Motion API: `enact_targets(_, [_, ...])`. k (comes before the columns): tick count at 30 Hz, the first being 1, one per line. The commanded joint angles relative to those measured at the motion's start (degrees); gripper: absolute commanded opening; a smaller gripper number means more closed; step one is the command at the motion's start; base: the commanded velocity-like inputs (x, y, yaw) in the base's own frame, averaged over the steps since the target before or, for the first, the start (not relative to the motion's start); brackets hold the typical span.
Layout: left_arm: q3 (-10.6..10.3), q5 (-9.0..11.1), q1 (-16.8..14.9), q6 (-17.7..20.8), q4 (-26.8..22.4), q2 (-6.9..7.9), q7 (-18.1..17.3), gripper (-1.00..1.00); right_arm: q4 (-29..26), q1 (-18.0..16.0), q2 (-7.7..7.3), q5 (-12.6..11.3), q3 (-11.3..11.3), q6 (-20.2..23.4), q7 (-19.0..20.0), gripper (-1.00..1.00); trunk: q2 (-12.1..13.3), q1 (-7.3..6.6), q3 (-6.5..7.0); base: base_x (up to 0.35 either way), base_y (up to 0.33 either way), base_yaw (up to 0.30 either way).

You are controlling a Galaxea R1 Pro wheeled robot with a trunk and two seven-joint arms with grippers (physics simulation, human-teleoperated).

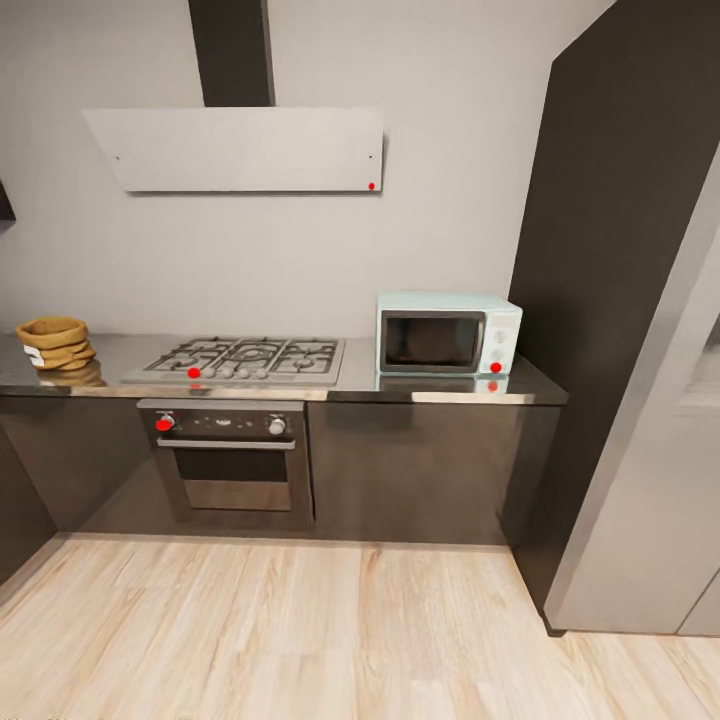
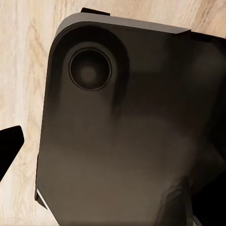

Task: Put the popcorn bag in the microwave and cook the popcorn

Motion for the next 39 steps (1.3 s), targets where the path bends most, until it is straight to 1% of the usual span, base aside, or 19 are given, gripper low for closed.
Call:
enact_targets(1, [0.33, 0.23, 0.00, -0.11, -0.02, -0.02, 0.04, 1.00, 0.00, -0.01, -0.01, 0.05, 0.05, -0.09, -0.02, 1.00, -0.02, 0.00, -0.04, 0.000, 0.000, 0.000])
enact_targets(9, [0.33, 0.29, 0.00, -0.11, -0.06, -0.02, 0.08, 1.00, 0.00, -0.01, 0.01, 0.05, 0.07, -0.04, -0.02, 1.00, -0.02, 0.00, -0.04, 0.012, 0.000, 0.000])
enact_targets(23, [0.33, 0.49, 0.00, 0.13, 0.06, -0.02, 0.13, 1.00, 0.00, -0.01, 0.20, -0.19, -0.11, -0.17, -0.02, 1.00, -0.02, 0.00, -0.04, 0.302, -0.005, 0.000])
enact_targets(27, [0.33, 0.49, 0.00, 0.05, 0.00, -0.02, 0.13, 1.00, 0.00, -0.01, 0.08, -0.21, -0.11, -0.02, 0.00, 1.00, -0.02, 0.00, -0.04, 0.268, -0.166, 0.000])
enact_targets(39, [0.33, 0.41, 0.00, -0.03, -0.02, -0.01, 0.13, 1.00, 0.00, -0.01, -0.27, -0.13, -0.02, -0.02, -0.02, 1.00, -0.02, 0.00, -0.04, 0.218, -0.270, 0.000])
